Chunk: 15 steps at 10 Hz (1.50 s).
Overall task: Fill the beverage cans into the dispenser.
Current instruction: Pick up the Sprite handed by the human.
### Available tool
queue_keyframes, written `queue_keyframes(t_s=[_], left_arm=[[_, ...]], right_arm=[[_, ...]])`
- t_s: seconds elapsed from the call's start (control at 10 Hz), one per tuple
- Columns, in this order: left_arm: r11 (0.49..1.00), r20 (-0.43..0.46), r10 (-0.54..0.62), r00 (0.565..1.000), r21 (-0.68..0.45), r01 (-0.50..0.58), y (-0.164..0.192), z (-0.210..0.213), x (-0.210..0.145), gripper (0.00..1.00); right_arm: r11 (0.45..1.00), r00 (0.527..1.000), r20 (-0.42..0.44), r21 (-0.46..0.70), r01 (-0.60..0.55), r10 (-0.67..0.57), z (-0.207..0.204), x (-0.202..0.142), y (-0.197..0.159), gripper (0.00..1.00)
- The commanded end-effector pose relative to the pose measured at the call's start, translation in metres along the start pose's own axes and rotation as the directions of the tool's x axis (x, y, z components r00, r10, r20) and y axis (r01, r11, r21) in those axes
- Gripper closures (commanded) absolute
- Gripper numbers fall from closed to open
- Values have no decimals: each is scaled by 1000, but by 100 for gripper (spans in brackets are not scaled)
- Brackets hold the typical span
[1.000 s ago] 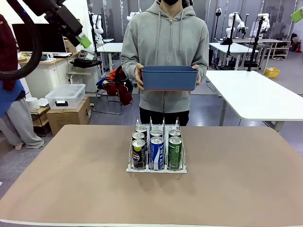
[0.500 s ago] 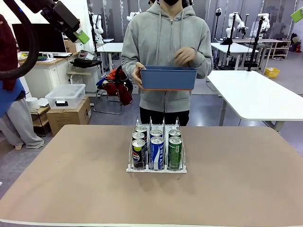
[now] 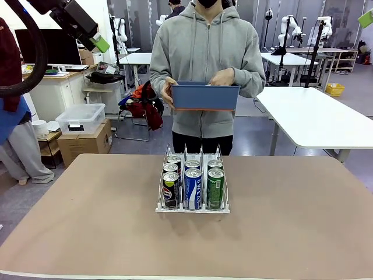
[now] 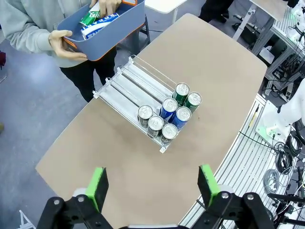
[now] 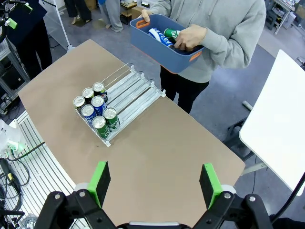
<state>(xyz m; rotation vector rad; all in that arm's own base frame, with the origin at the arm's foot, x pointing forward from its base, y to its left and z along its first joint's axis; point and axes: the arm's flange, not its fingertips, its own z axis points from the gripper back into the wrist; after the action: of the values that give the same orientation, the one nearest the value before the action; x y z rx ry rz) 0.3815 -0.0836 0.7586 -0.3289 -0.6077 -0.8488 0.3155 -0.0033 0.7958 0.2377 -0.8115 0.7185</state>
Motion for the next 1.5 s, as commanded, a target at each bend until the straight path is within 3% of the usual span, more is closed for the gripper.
queue_keyframes(t_s=[0.0, 1.4], left_arm=[[1000, -1, 2, 1000, -17, -2, 2, 1, -2, 0], [1000, -1, 2, 1000, -17, -2, 2, 1, -2, 0]], right_arm=[[1000, 1000, -2, 7, 1, -1, 0, -1, 1, 0], [1000, 1000, -2, 7, 1, -1, 0, -1, 1, 0]])
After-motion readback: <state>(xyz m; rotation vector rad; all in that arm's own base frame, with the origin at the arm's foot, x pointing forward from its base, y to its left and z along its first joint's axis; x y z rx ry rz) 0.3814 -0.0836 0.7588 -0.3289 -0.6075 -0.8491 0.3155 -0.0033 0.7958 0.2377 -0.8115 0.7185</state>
